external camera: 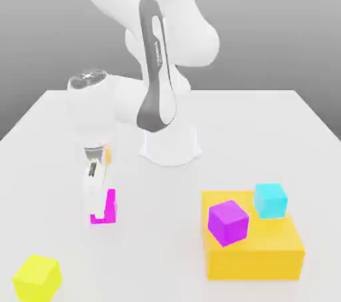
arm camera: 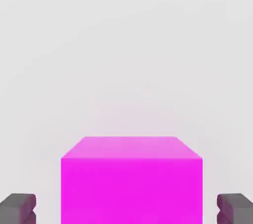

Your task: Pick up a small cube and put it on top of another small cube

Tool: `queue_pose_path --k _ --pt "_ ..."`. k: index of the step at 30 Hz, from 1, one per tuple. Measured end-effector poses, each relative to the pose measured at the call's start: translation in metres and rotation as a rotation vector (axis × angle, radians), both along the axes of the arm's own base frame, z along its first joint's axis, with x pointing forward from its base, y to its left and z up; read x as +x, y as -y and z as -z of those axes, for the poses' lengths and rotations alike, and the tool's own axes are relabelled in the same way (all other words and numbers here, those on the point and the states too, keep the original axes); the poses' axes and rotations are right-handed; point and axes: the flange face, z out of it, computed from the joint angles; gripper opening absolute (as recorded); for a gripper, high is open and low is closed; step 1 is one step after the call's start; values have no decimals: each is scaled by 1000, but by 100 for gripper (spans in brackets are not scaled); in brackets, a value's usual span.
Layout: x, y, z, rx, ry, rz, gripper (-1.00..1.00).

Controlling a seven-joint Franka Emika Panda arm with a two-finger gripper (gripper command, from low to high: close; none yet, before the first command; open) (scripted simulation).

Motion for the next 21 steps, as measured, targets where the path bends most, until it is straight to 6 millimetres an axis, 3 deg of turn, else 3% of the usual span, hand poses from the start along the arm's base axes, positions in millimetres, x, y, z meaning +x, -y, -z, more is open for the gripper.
queue_pose_path --k 6,15,18,21 --pt "0 0 0 -1 2 0 -100" --pt "4 -2 -62 -2 2 -18 -100" --pt "45 -30 -86 -5 2 -224 -100" --pt "88 -78 -115 -7 4 -479 -100"
